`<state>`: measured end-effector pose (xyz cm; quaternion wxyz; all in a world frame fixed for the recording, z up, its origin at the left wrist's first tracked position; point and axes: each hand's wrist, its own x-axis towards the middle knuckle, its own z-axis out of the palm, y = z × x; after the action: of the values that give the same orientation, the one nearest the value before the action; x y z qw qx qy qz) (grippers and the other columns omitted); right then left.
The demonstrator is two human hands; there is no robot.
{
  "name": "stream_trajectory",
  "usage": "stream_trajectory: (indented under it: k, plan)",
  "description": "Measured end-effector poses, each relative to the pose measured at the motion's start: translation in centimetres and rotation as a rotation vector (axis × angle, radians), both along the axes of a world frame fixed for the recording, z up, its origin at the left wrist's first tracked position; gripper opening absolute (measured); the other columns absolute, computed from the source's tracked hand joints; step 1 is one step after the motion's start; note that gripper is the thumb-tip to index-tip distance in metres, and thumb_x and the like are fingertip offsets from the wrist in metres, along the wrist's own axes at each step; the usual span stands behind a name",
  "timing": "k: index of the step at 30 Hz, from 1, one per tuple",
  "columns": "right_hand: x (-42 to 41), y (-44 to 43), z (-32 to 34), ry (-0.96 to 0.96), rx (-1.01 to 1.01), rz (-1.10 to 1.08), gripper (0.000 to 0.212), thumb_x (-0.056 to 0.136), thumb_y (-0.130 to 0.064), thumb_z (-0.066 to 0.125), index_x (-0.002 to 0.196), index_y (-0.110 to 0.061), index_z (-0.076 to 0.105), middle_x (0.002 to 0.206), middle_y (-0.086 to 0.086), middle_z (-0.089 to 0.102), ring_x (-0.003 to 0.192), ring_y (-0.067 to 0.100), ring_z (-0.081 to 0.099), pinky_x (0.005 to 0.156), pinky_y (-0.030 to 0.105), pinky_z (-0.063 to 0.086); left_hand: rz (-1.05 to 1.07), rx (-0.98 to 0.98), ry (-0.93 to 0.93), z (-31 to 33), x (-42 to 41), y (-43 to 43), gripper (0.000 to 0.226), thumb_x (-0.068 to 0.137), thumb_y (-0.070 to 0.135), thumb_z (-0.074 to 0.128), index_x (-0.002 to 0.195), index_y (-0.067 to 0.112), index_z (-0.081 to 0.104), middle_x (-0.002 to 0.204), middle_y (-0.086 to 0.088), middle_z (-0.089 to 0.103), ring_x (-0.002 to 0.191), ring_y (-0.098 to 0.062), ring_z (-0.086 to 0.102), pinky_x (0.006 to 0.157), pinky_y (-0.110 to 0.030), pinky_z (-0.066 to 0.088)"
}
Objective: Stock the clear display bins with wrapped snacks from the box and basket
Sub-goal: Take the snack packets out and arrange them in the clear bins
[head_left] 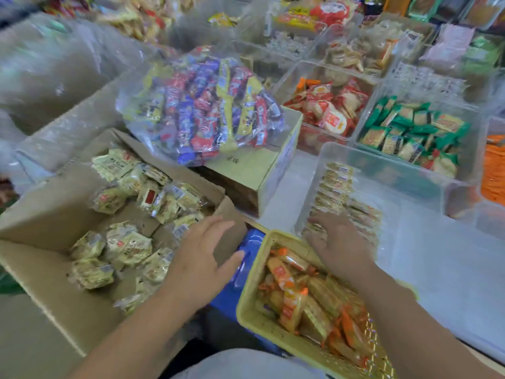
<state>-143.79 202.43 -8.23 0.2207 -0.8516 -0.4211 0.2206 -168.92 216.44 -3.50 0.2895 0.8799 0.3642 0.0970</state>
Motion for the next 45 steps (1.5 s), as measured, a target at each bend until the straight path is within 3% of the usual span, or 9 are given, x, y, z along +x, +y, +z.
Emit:
stream_trajectory:
  k: [6,10,16,21,27,33,38,41,45]
  plan:
    - [-12.1,6.2,2.7,-0.045,0.111,0.266,0.036,0.094,-0.039,0.066,0.128,-0.027,0.066,0.142,-0.003,0.055,0.133,0.02,0.044,0.109,0.026,0.029,0.246,-0.071,0.147,-1.0,-11.4,6.6,0.057,0.092,0.052,0.069,0.143,0.03,0.055,0.14,0.005,0.054,0.13,-0.019,0.049,0.106,-0.035,0.041]
    - [-19.3,10.5,3.2,-0.093,0.15,0.297,0.036,0.091,-0.042,0.068,0.123,-0.025,0.07,0.144,0.001,0.055,0.139,0.028,0.04,0.117,0.048,0.032,0.239,-0.111,0.353,-2.6,-17.9,12.9,0.067,0.088,0.049,0.074,0.146,0.023,0.053,0.14,-0.006,0.057,0.129,-0.025,0.053,0.105,-0.037,0.043]
    - [-26.6,13.6,1.6,-0.187,-0.063,0.242,0.057,0.087,-0.073,0.031,0.126,-0.045,0.063,0.152,-0.016,0.043,0.153,0.023,0.01,0.12,0.059,-0.003,0.075,-0.165,0.762,-4.4,-22.2,23.6,0.078,0.084,0.065,0.069,0.149,0.027,0.048,0.136,-0.01,0.056,0.122,-0.031,0.058,0.093,-0.036,0.049]
    - [-27.8,14.7,1.1,-0.26,-0.16,0.14,0.06,0.082,-0.073,0.027,0.118,-0.045,0.066,0.135,-0.019,0.056,0.146,0.023,0.025,0.121,0.061,0.009,-0.19,-0.243,0.956,-6.3,-21.3,28.0,0.08,0.071,0.074,0.075,0.129,0.02,0.063,0.125,-0.005,0.067,0.103,-0.024,0.064,0.086,-0.033,0.053]
    - [-28.3,14.9,0.9,-0.318,-0.248,0.129,0.059,0.084,-0.069,0.029,0.117,-0.039,0.068,0.13,-0.018,0.059,0.14,0.023,0.03,0.118,0.054,0.024,-0.385,-0.235,1.216,-9.4,-20.0,26.4,0.08,0.085,0.074,0.062,0.137,0.013,0.063,0.142,-0.009,0.06,0.123,-0.029,0.061,0.102,-0.037,0.051]
    - [-28.3,14.8,0.6,-0.334,-0.209,0.106,0.049,0.086,-0.065,0.036,0.109,-0.039,0.071,0.122,-0.02,0.063,0.135,0.023,0.035,0.115,0.049,0.03,-0.534,-0.186,1.275,-9.1,-19.4,25.9,0.068,0.079,0.058,0.08,0.127,0.013,0.065,0.121,-0.005,0.066,0.106,-0.025,0.065,0.09,-0.035,0.056]
    - [-28.3,14.7,0.4,-0.35,-0.189,0.104,0.046,0.086,-0.064,0.04,0.106,-0.039,0.072,0.119,-0.02,0.064,0.133,0.023,0.036,0.114,0.048,0.031,-0.562,-0.186,1.196,-5.8,-19.3,27.0,0.051,0.071,0.043,0.084,0.11,0.016,0.067,0.093,0.002,0.068,0.078,-0.015,0.067,0.057,-0.029,0.053]
    - [-28.2,14.9,0.4,-0.35,-0.197,0.107,0.047,0.085,-0.065,0.04,0.107,-0.038,0.072,0.12,-0.02,0.063,0.133,0.023,0.036,0.115,0.048,0.031,-0.536,-0.346,0.983,-4.7,-18.9,26.7,0.076,0.069,0.029,0.086,0.135,0.012,0.053,0.113,-0.001,0.066,0.085,-0.016,0.072,0.069,-0.034,0.063]
    - [-28.2,15.0,0.4,-0.337,-0.201,0.101,0.047,0.086,-0.064,0.039,0.108,-0.039,0.072,0.122,-0.02,0.063,0.134,0.024,0.035,0.115,0.049,0.03,-0.607,-0.391,0.777,-4.7,-17.0,23.3,0.114,0.069,0.034,0.088,0.161,0.02,0.022,0.151,-0.003,0.043,0.11,-0.018,0.06,0.084,-0.03,0.055]
